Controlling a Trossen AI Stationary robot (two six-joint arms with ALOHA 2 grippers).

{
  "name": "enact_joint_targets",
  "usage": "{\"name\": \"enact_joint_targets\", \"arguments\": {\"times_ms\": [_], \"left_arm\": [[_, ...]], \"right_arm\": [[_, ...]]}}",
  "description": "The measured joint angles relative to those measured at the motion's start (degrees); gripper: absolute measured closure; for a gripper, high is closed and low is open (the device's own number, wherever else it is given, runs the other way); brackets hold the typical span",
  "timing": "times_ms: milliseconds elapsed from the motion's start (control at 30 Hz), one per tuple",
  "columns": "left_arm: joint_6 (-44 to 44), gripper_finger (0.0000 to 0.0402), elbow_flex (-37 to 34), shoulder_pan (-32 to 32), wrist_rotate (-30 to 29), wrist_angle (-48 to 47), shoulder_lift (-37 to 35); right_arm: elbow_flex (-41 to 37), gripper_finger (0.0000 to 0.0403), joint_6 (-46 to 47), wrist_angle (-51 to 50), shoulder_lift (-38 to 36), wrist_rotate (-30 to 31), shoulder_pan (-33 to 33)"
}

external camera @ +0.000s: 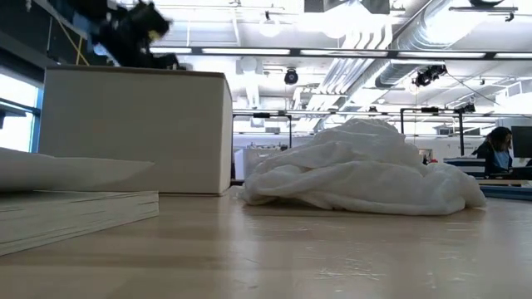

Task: Sort clothes
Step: Put the white socks into the laundry organizer, then put the white dress into the laundry organizer

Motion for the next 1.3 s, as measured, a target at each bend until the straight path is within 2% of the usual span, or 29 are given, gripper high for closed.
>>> {"name": "enact_joint_targets", "arguments": {"times_ms": [200,333,533,633,767,867,1000,1100,1200,1300], "left_arm": [[1.01,0.0401,10.93,-5.83,-4.96,-11.99,-4.31],[4.20,0.0401,15.63,-11.91,-9.27,-13.40,-4.48],[8.52,0.0401,16.04,-25.37,-15.47,-4.34,-3.51],[10.10,0.0401,16.06,-33.10,-18.38,1.17,-1.13],[13.32,0.0401,16.06,-41.68,-18.86,10.88,4.10],[16.16,0.0401,16.06,-46.20,-18.85,16.86,8.96],[16.73,0.0401,16.06,-49.08,-18.33,23.07,15.00],[16.13,0.0401,16.08,-49.49,-14.42,26.88,19.15],[18.05,0.0401,16.08,-49.44,-9.45,29.53,22.67],[18.75,0.0400,16.19,-49.38,-7.63,33.88,25.90]], "right_arm": [[0.01,0.0218,2.67,0.00,-4.86,2.81,2.45],[0.02,0.0218,4.38,0.01,-6.94,2.80,5.07],[0.02,0.0218,5.56,0.04,-8.61,7.93,10.92],[0.02,0.0218,6.22,0.03,-10.20,10.30,13.73],[-1.66,0.0218,8.76,0.18,-13.62,11.86,16.53],[-9.00,0.0218,14.87,0.11,-19.22,11.70,17.91],[-23.78,0.0218,28.49,-0.07,-29.73,11.17,19.25],[-34.95,0.0218,40.01,1.39,-37.03,10.33,20.15],[-45.45,0.0218,46.61,6.87,-43.21,10.30,20.71],[-55.44,0.0218,46.66,17.04,-47.64,10.26,20.88]]}}
